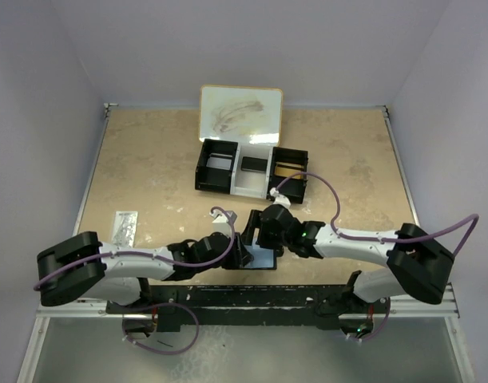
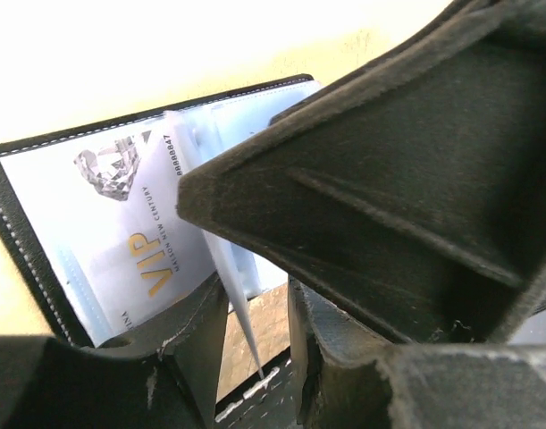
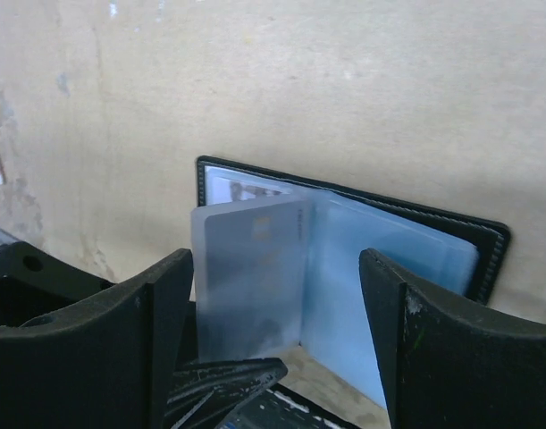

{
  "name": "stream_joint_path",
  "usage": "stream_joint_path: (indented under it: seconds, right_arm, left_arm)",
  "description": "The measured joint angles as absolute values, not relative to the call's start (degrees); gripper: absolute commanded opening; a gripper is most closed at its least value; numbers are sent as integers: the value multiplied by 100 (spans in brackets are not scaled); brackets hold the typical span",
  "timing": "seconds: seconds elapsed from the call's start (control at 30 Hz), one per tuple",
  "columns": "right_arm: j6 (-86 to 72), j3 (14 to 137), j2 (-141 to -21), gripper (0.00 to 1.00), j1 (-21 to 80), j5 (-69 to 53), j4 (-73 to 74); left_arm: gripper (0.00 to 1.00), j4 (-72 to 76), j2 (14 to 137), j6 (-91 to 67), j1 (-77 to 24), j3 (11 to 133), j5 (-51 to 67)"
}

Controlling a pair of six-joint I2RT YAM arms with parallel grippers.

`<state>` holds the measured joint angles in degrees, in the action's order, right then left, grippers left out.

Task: Take the credit cards out of the card holder
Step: Remove the credit card from the card holder.

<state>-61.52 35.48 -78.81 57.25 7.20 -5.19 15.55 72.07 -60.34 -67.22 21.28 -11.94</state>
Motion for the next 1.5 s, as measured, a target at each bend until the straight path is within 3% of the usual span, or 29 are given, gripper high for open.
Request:
stream_joint_path:
  seconds: [0.43,0.53,0.8,1.13,1.27,1.5]
  right_arm:
    - [-6455,3404,-6198,83,5496,1619,1055]
    - [-6473,3225,-5725,83,5454,1649,1059]
    - [-6608,2950,-5177,78,5446,1638,1092]
    - [-6381,2493,-5347,57,5435,864,-43]
    - [-6337,2368,-5894,55,5435,349,-703]
    - [-6077,2552,-7011,56,5435,-257,-1177]
  left_arm:
    - [47,2051,8322,-5784,-6820,2888,-786]
    - [54,2049,8329,-5699,-6871,2998,-751]
    - [57,1433,7907,-5378,-6877,3247,-775]
    - [60,-193,6401,-5546,-6877,3223,-2106]
    - [71,-799,5996,-5961,-6877,3004,-2768]
    - [73,-1258,5677,-6541,-6877,2773,-3234]
